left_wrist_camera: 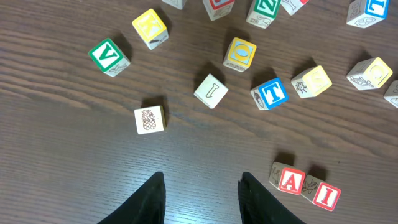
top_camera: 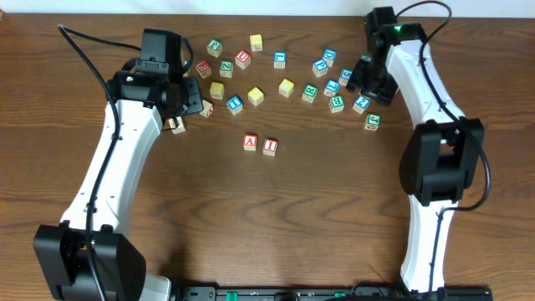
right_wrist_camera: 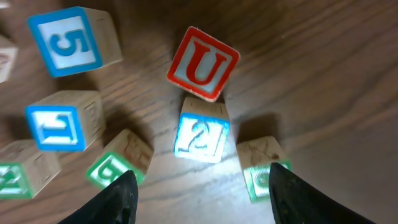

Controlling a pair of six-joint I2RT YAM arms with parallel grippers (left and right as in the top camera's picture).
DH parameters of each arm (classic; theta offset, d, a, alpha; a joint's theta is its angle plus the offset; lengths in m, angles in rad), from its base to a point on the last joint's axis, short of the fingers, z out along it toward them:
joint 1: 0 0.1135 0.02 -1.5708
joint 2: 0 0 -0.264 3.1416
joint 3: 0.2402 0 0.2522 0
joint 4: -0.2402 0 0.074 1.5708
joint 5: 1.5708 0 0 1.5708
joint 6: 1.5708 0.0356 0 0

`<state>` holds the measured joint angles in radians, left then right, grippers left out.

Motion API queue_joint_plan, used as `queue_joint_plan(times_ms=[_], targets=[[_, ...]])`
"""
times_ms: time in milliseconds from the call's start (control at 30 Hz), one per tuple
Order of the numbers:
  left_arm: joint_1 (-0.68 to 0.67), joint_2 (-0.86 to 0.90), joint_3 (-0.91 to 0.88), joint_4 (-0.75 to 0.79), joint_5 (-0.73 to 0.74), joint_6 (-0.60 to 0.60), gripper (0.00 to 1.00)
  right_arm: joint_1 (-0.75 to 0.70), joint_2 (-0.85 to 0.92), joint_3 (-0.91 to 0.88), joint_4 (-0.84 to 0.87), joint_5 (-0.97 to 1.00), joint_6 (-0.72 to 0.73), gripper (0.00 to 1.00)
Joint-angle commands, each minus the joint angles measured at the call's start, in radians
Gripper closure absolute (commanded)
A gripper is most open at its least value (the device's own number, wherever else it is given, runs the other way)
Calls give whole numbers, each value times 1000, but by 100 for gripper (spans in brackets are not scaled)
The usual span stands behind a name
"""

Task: Spell out AI2
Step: 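Lower right gripper and grasp the blue 2 block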

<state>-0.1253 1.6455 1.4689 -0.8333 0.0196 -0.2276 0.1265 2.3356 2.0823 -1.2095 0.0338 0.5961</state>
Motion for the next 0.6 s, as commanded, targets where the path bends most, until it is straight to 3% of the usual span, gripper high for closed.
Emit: queue_joint_plan(times_ms=[0, 567], targets=[[3, -11, 23, -4, -9, 17, 62, -5, 30, -4, 10, 5, 19, 39], [3, -11, 23, -11, -9, 17, 62, -4, 40, -4, 53, 6, 17, 44]])
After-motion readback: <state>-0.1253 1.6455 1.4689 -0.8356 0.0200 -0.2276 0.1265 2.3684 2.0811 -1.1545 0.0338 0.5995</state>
